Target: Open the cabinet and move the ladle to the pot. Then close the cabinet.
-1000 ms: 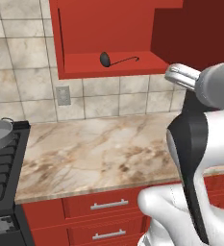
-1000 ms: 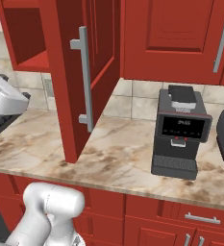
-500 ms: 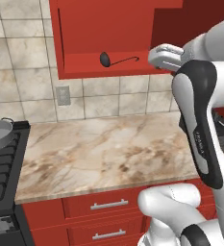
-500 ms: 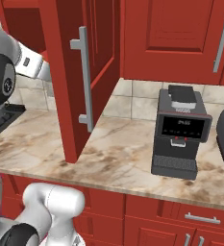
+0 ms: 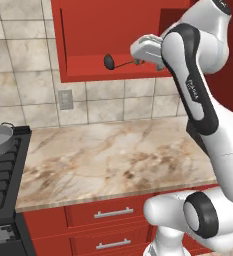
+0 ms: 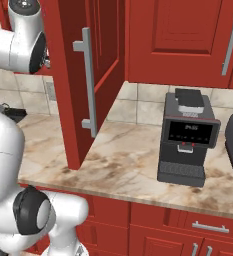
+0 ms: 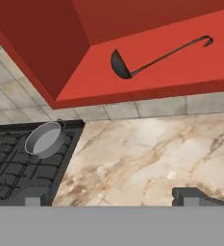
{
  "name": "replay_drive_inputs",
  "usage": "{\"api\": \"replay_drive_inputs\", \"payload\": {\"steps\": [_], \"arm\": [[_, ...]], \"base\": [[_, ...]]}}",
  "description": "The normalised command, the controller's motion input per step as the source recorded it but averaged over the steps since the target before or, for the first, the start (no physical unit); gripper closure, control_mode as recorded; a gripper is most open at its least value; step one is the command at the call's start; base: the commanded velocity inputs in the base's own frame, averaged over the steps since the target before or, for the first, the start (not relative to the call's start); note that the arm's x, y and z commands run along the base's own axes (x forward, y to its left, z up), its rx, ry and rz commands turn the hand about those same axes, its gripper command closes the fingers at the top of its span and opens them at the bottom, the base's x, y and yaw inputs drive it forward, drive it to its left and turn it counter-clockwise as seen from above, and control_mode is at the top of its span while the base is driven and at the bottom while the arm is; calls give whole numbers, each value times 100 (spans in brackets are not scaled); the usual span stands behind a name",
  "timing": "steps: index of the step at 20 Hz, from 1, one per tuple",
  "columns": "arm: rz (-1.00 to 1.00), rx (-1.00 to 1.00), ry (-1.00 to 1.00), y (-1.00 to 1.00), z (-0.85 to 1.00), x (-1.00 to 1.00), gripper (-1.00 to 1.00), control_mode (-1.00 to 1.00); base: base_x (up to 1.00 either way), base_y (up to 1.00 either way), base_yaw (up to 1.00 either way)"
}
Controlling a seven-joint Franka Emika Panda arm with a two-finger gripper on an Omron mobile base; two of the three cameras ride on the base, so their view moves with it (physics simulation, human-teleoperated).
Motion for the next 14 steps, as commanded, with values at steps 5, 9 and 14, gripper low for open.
{"api": "replay_drive_inputs", "payload": {"steps": [5, 9, 14], "arm": [[18, -4, 7, 39, -1, 71, -100, -100], [8, -11, 0, 22, -28, 38, -100, -100], [0, -12, -5, 9, -51, 39, -100, -100]], "base": [[0, 0, 0], [0, 0, 0], [0, 0, 0]]}}
